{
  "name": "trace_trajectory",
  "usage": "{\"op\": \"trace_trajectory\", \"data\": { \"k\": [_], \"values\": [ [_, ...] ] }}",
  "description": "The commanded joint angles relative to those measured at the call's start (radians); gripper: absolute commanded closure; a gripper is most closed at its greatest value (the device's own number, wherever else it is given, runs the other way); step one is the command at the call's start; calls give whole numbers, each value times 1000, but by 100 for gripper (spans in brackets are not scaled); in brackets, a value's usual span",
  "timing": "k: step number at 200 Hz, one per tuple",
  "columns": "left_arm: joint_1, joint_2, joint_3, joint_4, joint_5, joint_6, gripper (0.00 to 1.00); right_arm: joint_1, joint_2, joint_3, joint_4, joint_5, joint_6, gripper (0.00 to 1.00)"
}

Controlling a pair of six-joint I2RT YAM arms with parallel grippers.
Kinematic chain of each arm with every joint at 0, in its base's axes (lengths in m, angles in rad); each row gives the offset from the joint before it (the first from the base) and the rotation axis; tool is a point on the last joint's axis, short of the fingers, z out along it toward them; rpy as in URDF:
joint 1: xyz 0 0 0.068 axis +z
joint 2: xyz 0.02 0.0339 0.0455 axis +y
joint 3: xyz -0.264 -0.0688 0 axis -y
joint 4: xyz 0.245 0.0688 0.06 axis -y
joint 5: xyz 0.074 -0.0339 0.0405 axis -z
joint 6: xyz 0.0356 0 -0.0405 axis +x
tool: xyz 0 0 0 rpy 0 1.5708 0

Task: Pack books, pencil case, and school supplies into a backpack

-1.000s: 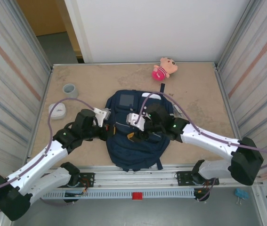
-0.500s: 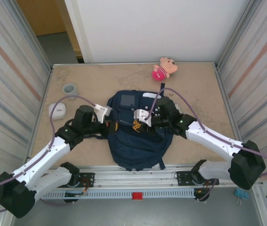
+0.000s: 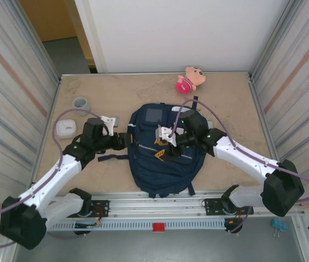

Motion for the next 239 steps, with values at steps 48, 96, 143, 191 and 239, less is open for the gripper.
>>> {"op": "trace_trajectory", "data": {
  "k": [48, 96, 143, 191, 239],
  "values": [
    [-40, -187, 78, -203, -127, 43, 30, -158, -103, 89, -177, 311, 367, 31],
    [-341, -122, 49, -98, -270, 445, 22, -543, 11, 163, -365, 468, 641, 25],
    [-609, 82, 55, -16, -337, 885, 8, -714, 109, 91, -340, 192, 777, 23],
    [-622, 295, 102, 142, -441, 948, 10, -709, 81, -54, -275, 172, 839, 23],
    [-621, 279, 97, 286, -406, 915, 21, -703, 53, -136, -241, 154, 862, 24]
  ]
}}
